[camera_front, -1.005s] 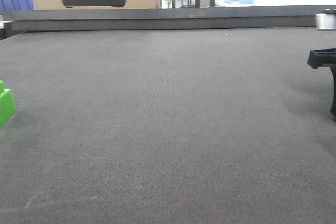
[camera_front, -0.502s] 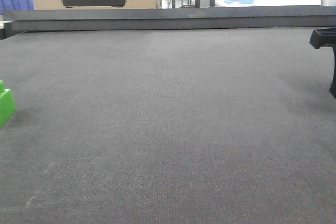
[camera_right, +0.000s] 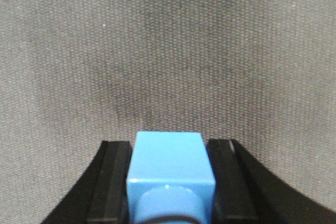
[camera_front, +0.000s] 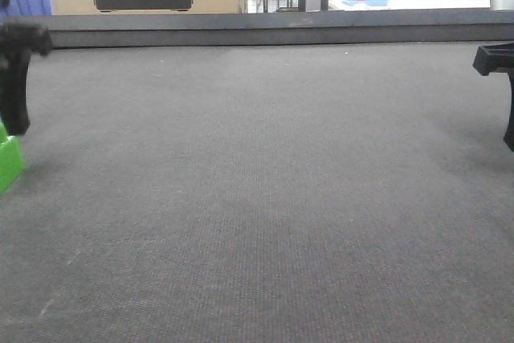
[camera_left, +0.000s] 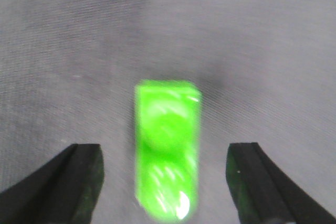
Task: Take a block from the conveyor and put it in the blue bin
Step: 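Lift both held blocks up off the conveyor belt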
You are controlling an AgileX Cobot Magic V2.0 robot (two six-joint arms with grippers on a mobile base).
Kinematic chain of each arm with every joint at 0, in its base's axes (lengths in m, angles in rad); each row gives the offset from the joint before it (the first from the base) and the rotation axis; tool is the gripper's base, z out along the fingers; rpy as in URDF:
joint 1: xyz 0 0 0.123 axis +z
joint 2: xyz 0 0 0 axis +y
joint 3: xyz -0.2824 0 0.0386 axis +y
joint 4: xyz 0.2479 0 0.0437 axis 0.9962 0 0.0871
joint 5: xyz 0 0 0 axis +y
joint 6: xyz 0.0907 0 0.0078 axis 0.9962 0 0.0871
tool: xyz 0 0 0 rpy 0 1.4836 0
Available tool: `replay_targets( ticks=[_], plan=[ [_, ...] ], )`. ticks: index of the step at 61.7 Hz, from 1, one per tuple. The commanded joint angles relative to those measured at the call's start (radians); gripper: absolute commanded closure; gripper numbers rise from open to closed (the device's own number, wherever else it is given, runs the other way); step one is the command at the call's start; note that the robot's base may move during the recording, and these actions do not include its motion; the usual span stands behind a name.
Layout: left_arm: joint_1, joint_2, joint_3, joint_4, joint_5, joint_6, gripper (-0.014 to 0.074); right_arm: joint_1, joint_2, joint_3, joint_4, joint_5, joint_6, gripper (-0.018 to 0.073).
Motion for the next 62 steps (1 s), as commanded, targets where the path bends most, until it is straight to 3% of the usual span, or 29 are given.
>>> replay_targets(
  ticks=[1,11,17,32,49,62],
  plan=[
    [-0.004,0.041,-0.006,0.014,-0.025,-0.033,0.0196,0.0,-0.003,-0.004,-0.01,-0.001,-0.002,0.0721],
    [-0.004,0.1,-0.006,-0.008,-0.051,-0.033,0.0204,0.0,-0.003,-0.004,-0.01,-0.007,-0.002,0.0721],
    [-0.004,0.107,-0.006,-0.005,-0.051,-0.033,0.0265,0.0,-0.003,-0.004,-0.01,-0.005,-0.002,0.0721],
    [-0.004,0.093,-0.008,-0.005,-0.012,0.031,0.0705,0.003,-0.018,-0.004,-0.001,-0.005,-0.002,0.0721],
    [-0.004,-0.066,0.0,-0.01,-0.028,0.207,0.0706,0.063,-0.166,0.013,-0.001,-0.103,-0.045,0.0721],
    [-0.004,-0.263,0.123,-0.01,-0.265,0.231,0.0706,0.106,-0.322,0.139,-0.001,-0.288,-0.058,0.0721]
  ],
)
